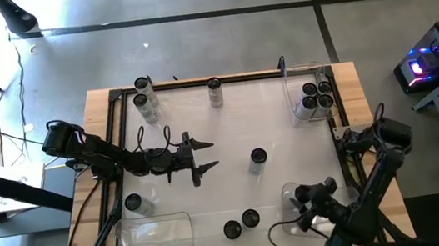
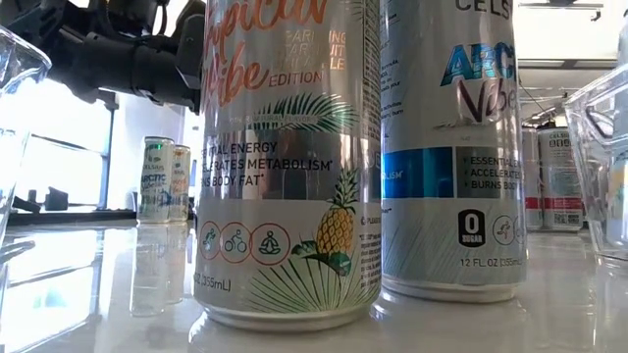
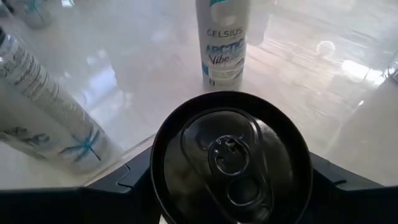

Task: Sort soda cans
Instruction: Put the top right white-yellow soda can into the bottom right transparent bin

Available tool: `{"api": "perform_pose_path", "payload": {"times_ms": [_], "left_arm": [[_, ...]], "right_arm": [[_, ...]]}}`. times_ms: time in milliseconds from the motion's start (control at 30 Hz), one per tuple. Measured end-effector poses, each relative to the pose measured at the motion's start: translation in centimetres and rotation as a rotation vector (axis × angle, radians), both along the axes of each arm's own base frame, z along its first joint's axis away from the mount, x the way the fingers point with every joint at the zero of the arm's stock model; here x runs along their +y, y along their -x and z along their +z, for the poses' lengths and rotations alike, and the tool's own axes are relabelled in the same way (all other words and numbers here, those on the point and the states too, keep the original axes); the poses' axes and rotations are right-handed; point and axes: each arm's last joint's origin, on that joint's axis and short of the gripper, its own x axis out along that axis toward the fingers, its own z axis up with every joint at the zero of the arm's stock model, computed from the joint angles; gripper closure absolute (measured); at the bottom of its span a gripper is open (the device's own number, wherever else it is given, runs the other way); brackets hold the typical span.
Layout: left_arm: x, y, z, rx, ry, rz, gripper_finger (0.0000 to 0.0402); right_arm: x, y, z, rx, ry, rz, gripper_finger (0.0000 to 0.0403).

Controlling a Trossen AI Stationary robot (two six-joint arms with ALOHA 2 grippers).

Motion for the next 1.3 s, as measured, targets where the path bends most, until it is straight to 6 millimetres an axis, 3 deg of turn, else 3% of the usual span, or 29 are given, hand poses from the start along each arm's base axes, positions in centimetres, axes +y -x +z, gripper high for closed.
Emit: {"api": "perform_pose_path", "payload": {"times_ms": [200, 433, 667, 1067, 1300], "left_arm": [[0.0, 0.0, 0.0, -0.002, 0.002, -0.002, 0.0099], [0.0, 0.0, 0.0, -0.004, 0.003, -0.003, 0.0099], [-0.3, 0.0, 0.1, -0.007, 0.003, -0.014, 0.0099], [-0.3, 0.0, 0.1, -0.008, 0.003, -0.016, 0.0099], [-0.3, 0.0, 0.1, -0.008, 0.002, -0.016, 0.0099]], "right_arm": [[0.0, 0.6, -0.3, -0.035, -0.009, -0.019, 0.0167], [-0.2, 0.2, -0.5, -0.009, -0.062, -0.058, 0.0072], [-0.4, 0.2, -0.1, 0.006, -0.051, -0.049, 0.006], [0.7, -0.4, 3.5, 0.117, -0.059, 0.013, 0.0058], [0.9, -0.4, 7.3, 0.175, -0.074, 0.004, 0.0057]]}}
